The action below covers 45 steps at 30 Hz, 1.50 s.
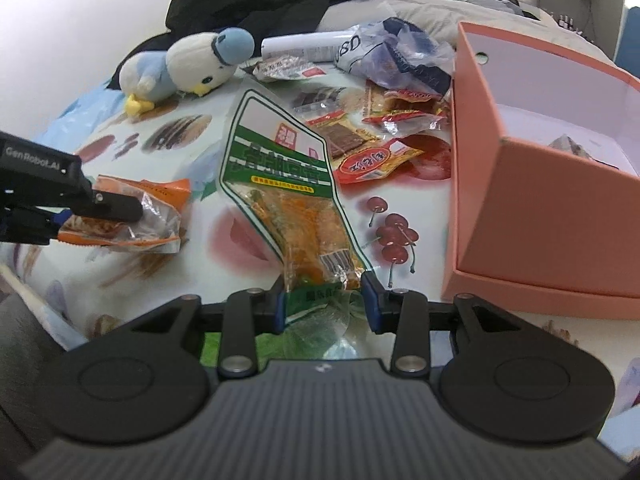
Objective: Organize snacks
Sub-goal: 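Lift the clear snack bag with the left tool while the right lifts the green-label bag, then carry the clear snack bag and green-label bag with both tools over the box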
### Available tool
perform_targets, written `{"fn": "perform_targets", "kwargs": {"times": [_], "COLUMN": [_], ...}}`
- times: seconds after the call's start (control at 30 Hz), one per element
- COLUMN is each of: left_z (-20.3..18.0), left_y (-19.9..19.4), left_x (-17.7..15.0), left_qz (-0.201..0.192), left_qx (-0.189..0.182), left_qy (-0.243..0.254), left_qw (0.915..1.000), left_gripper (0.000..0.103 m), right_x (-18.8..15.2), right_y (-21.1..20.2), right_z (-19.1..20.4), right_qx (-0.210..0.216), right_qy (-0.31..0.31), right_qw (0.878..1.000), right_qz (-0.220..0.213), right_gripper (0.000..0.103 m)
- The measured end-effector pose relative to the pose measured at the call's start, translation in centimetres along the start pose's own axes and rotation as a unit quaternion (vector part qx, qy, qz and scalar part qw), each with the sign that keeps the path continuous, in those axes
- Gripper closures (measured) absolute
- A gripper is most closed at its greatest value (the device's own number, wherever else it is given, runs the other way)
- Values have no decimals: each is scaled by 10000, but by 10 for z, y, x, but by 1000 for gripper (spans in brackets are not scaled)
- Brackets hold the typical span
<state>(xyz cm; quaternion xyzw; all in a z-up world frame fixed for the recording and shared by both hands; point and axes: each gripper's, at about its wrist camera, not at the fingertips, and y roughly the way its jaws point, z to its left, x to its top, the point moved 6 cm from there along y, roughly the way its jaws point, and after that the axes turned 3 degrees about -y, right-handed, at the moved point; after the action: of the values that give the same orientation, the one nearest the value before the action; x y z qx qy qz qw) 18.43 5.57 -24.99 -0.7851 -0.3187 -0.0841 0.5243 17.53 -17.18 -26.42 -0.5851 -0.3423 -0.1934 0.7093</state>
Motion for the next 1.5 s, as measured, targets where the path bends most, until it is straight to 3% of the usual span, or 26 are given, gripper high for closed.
{"fn": "perform_targets", "kwargs": {"times": [0.33, 0.93, 1.23, 1.5], "left_z": [-30, -106, -154, -204], "left_y": [-42, -101, -106, -82], "left_x": [-7, -49, -75, -69], "left_qz": [-104, -50, 16, 34], "left_qx": [-205, -699, -1154, -1400], "left_qy": [582, 1597, 2044, 2330], "left_qw": [9980, 9847, 9721, 9623], "left_gripper": [66, 67, 67, 67], "right_x": [11, 12, -9, -15], "right_y": [-49, -152, -191, -194], "right_z": [1, -26, -52, -87], "right_qx": [-122, -862, -1264, -1466], "right_qy": [203, 703, 1029, 1283], "right_qw": [9992, 9899, 9820, 9757], "right_qz": [-333, -881, -958, -1006], "right_gripper": [64, 64, 64, 64]}}
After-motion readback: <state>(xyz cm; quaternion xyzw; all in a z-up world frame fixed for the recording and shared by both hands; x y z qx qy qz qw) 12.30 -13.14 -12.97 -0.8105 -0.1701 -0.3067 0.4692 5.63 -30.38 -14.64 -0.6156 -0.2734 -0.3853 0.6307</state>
